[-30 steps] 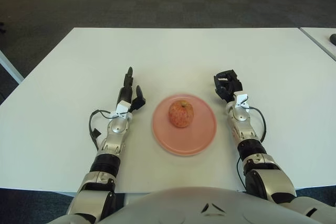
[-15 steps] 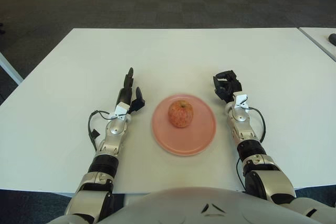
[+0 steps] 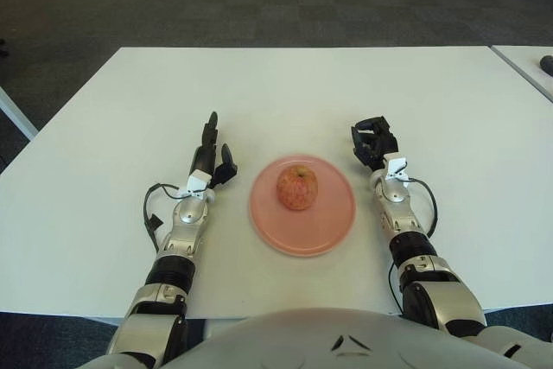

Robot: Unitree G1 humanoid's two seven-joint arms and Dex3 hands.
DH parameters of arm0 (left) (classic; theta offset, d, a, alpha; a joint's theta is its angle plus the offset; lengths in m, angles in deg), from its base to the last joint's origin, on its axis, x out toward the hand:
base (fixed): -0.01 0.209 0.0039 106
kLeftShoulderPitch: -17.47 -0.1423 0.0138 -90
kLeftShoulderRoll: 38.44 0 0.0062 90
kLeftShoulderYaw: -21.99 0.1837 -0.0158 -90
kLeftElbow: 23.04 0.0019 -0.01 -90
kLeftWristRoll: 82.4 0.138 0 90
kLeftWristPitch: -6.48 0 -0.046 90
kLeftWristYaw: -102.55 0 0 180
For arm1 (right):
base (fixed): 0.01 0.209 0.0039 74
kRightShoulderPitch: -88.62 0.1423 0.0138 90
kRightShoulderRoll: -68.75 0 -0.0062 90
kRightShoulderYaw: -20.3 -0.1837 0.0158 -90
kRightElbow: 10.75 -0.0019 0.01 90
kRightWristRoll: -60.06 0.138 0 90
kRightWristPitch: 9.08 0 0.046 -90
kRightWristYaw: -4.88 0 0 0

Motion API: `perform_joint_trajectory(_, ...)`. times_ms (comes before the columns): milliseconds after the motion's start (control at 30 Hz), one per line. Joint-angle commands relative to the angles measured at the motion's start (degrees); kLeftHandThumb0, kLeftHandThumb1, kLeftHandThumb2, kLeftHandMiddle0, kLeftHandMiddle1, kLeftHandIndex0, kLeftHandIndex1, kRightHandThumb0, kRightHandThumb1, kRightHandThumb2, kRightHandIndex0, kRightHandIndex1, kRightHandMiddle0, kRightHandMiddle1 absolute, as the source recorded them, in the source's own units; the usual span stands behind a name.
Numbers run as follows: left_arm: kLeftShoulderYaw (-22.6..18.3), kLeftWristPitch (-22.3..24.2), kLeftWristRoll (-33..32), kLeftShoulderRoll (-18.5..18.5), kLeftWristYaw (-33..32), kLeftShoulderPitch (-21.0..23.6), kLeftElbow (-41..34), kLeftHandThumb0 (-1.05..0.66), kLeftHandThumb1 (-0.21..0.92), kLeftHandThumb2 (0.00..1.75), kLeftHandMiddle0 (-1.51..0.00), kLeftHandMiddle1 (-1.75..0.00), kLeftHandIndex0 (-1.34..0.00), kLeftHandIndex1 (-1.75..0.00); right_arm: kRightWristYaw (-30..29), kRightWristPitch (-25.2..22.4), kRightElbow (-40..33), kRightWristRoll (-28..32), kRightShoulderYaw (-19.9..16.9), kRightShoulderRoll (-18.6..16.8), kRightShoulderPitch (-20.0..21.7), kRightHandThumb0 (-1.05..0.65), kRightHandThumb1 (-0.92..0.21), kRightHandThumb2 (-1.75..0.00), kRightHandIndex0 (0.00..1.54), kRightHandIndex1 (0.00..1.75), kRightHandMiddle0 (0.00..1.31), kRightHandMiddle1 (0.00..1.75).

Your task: Put the apple into the plate.

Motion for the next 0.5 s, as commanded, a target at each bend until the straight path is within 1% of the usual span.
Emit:
perform_joint_trajectory(0,0.13,2.19,0.49,-0.26,-0.15,-2.24,1.44,-0.97,0.92,1.09,0.00,0.00,0.00,-0.14,0.72,0.02,3.99,0.76,-0.26,-0.18,-1.88,-0.43,-0.82,-0.69,0.24,0.51,0.03,0.95)
perform_joint_trajectory(33,0.09,2.23,0.44,-0.29,-0.21,-2.31,1.38,-0.97,0.92,1.09,0.00,0.00,0.00,-0.14,1.01,0.91,4.33,0.88,-0.31,-0.14,-1.84,-0.45,-0.84,-0.68,0.24,0.42,0.02,0.85)
perform_joint_trajectory(67,0.06,2.27,0.40,-0.36,-0.28,-2.28,1.42,-0.97,0.92,1.09,0.00,0.00,0.00,-0.14,1.39,1.94,4.87,1.08,-0.43,-0.05,-1.71,-0.47,-0.86,-0.68,0.23,0.37,0.01,0.79)
perform_joint_trajectory(100,0.04,2.29,0.36,-0.42,-0.32,-2.24,1.46,-0.97,0.92,1.10,0.00,0.00,0.00,-0.14,1.63,2.70,5.38,1.22,-0.53,0.02,-1.58,-0.49,-0.88,-0.68,0.22,0.30,0.01,0.68)
perform_joint_trajectory(133,0.03,2.30,0.35,-0.45,-0.35,-2.21,1.48,-0.96,0.92,1.10,0.00,0.00,0.00,-0.14,1.80,3.25,5.80,1.30,-0.61,0.07,-1.45,-0.50,-0.89,-0.69,0.21,0.25,0.01,0.62)
perform_joint_trajectory(200,-0.05,2.18,0.20,-0.53,-0.32,-2.23,1.49,-0.96,0.92,1.10,0.00,0.00,0.00,-0.14,2.36,4.77,6.70,1.57,-0.81,0.17,-1.34,-0.52,-0.91,-0.71,0.20,0.20,0.00,0.54)
perform_joint_trajectory(267,-0.11,2.10,0.15,-0.64,-0.36,-2.10,1.67,-0.96,0.92,1.11,0.00,0.00,0.00,-0.14,2.85,6.01,7.70,1.82,-1.04,0.33,-1.07,-0.52,-0.92,-0.73,0.18,0.16,0.00,0.49)
perform_joint_trajectory(333,-0.18,1.98,0.14,-0.71,-0.44,-2.06,1.75,-0.96,0.92,1.11,0.00,0.00,0.00,-0.14,3.45,7.31,8.64,2.10,-1.27,0.50,-0.91,-0.52,-0.92,-0.75,0.18,0.14,0.00,0.47)
perform_joint_trajectory(467,-0.26,1.84,0.33,-0.81,-0.83,-1.93,1.91,-0.96,0.92,1.12,0.00,0.00,0.00,-0.13,4.69,9.68,10.57,2.66,-1.74,0.82,-0.37,-0.52,-0.92,-0.78,0.18,0.11,0.00,0.48)
